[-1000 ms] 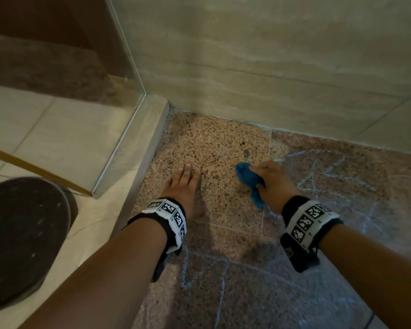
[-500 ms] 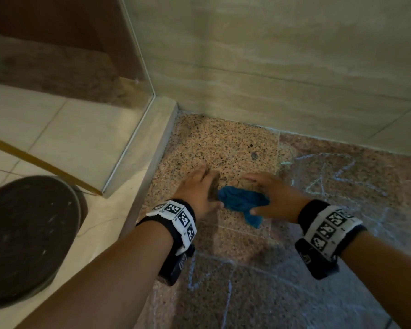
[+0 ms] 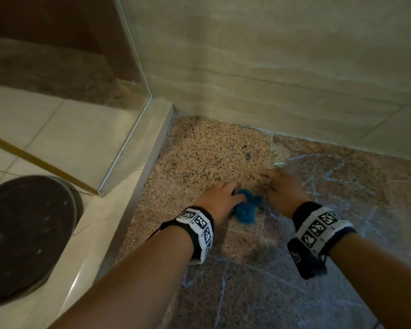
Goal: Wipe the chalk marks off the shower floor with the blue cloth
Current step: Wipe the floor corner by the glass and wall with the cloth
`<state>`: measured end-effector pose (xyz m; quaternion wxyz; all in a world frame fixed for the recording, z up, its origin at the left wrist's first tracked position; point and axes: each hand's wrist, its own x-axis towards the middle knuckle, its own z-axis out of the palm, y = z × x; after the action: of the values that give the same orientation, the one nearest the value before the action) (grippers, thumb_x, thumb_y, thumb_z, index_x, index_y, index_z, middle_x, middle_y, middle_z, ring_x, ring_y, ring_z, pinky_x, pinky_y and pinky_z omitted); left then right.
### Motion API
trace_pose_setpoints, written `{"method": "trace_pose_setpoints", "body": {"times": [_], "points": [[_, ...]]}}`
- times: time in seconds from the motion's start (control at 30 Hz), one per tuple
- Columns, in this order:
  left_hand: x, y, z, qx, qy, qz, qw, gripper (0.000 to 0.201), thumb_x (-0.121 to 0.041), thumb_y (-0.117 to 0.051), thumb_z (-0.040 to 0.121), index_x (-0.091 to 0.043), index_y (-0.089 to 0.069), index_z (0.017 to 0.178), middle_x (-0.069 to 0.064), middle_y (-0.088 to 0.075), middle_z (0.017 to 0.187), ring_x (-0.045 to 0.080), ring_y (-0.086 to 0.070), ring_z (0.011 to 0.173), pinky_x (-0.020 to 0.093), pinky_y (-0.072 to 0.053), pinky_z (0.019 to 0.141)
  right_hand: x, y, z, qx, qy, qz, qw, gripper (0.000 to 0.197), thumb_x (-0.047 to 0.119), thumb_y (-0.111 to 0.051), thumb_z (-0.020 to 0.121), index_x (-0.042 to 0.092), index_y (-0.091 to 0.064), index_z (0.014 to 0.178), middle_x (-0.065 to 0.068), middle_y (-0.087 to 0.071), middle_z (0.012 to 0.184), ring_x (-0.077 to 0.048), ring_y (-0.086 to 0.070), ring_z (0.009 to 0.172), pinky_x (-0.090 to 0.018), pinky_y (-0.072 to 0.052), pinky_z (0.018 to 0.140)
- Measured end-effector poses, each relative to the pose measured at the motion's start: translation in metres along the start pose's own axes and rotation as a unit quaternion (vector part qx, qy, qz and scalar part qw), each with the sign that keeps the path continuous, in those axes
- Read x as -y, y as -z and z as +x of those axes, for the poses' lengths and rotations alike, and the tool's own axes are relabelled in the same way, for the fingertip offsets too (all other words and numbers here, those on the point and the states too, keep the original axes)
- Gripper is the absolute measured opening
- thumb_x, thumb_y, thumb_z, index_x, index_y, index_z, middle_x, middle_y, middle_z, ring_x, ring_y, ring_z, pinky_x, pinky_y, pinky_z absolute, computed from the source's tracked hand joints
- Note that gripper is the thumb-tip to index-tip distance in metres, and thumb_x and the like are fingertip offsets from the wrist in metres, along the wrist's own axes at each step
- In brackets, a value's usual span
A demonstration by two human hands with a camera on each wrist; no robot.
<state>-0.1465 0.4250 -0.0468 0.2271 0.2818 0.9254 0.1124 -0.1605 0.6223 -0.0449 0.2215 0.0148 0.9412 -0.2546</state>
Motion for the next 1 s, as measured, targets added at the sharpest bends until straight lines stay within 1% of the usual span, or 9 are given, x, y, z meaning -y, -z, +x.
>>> {"method": "trace_pose_setpoints", "body": {"times": [0.07,0.23,0.3,0.37,0.43,0.5,0.63,0.73,1.0], "points": [[0.006,0.003,-0.005,-0.022,0.047,-0.044,0.998,0.026,-0.034,-0.042,0.101,-0.013,-0.05,0.114,0.007,-0.05,0.114,0.026,-0.048,0.105,0.03,-0.032,0.074,0.005,-0.003,0.0,-0.007,0.001,-0.012,1.0,0.045,0.008,-0.04,0.093,0.026,-0.043,0.135,-0.004,-0.039,0.14,-0.028,-0.047,0.119,-0.036,-0.042,0.096],[0.05,0.012,-0.031,-0.07,0.214,0.044,0.973,0.041,-0.027,-0.044,0.1,-0.01,-0.038,0.138,0.011,-0.031,0.14,0.029,-0.032,0.128,0.038,-0.033,0.104,0.028,-0.015,0.014,-0.008,0.061,-0.055,0.997,0.049,0.004,-0.041,0.09,0.022,-0.043,0.136,-0.001,-0.035,0.139,-0.025,-0.033,0.13,-0.033,-0.034,0.105],[0.059,0.008,-0.037,-0.078,0.215,0.011,0.973,0.045,-0.027,-0.044,0.1,-0.011,-0.036,0.141,0.011,-0.025,0.146,0.03,-0.027,0.134,0.038,-0.03,0.108,0.041,-0.025,0.021,-0.027,0.099,-0.061,0.993,0.056,-0.001,-0.042,0.085,0.02,-0.044,0.137,-0.003,-0.037,0.14,-0.028,-0.032,0.131,-0.037,-0.034,0.107],[0.057,-0.001,-0.035,-0.041,0.176,-0.04,0.983,0.049,-0.022,-0.039,0.103,-0.014,-0.026,0.15,0.011,-0.016,0.157,0.03,-0.017,0.143,0.036,-0.023,0.114,0.055,-0.034,0.025,-0.031,0.14,-0.079,0.986,0.058,0.0,-0.044,0.085,0.018,-0.04,0.14,-0.006,-0.034,0.146,-0.03,-0.029,0.134,-0.039,-0.031,0.109],[0.054,-0.009,-0.031,0.028,0.139,0.0,0.99,0.057,-0.012,-0.033,0.105,-0.019,-0.008,0.155,0.008,0.002,0.162,0.028,0.002,0.149,0.037,-0.01,0.12,0.065,-0.042,0.029,-0.007,0.161,-0.107,0.981,0.057,0.008,-0.044,0.091,0.019,-0.031,0.145,-0.005,-0.024,0.153,-0.027,-0.021,0.14,-0.039,-0.025,0.114],[0.056,-0.012,-0.03,0.051,0.137,0.027,0.989,0.06,-0.005,-0.03,0.104,-0.018,-0.001,0.155,0.007,0.012,0.162,0.026,0.011,0.148,0.036,-0.004,0.12,0.069,-0.05,0.032,0.016,0.158,-0.137,0.978,0.055,0.018,-0.041,0.095,0.021,-0.024,0.148,-0.003,-0.015,0.156,-0.023,-0.013,0.144,-0.039,-0.02,0.116],[0.08,0.001,-0.038,0.027,0.213,0.005,0.977,0.066,0.003,-0.029,0.101,-0.019,0.002,0.155,0.006,0.017,0.161,0.024,0.013,0.148,0.033,-0.003,0.119,0.068,-0.058,0.028,0.034,0.131,-0.188,0.973,0.059,0.023,-0.039,0.097,0.026,-0.013,0.15,0.002,0.0,0.159,-0.02,-0.001,0.146,-0.04,-0.011,0.118],[0.099,0.019,-0.039,0.015,0.276,0.029,0.961,0.067,0.01,-0.026,0.097,-0.01,0.004,0.154,0.013,0.014,0.16,0.028,0.01,0.148,0.033,-0.001,0.12,0.07,-0.055,0.025,0.046,0.121,-0.191,0.973,0.058,0.025,-0.036,0.099,0.028,-0.01,0.15,0.004,0.004,0.159,-0.019,0.002,0.146,-0.04,-0.01,0.116],[0.089,0.014,-0.05,0.046,0.267,0.025,0.962,0.069,0.008,-0.034,0.096,-0.009,-0.003,0.155,0.013,0.005,0.161,0.029,-0.001,0.149,0.035,-0.008,0.121,0.073,-0.055,0.024,0.056,0.116,-0.182,0.975,0.058,0.025,-0.035,0.099,0.028,-0.009,0.151,0.003,0.005,0.159,-0.02,0.004,0.145,-0.041,-0.01,0.118]]}}
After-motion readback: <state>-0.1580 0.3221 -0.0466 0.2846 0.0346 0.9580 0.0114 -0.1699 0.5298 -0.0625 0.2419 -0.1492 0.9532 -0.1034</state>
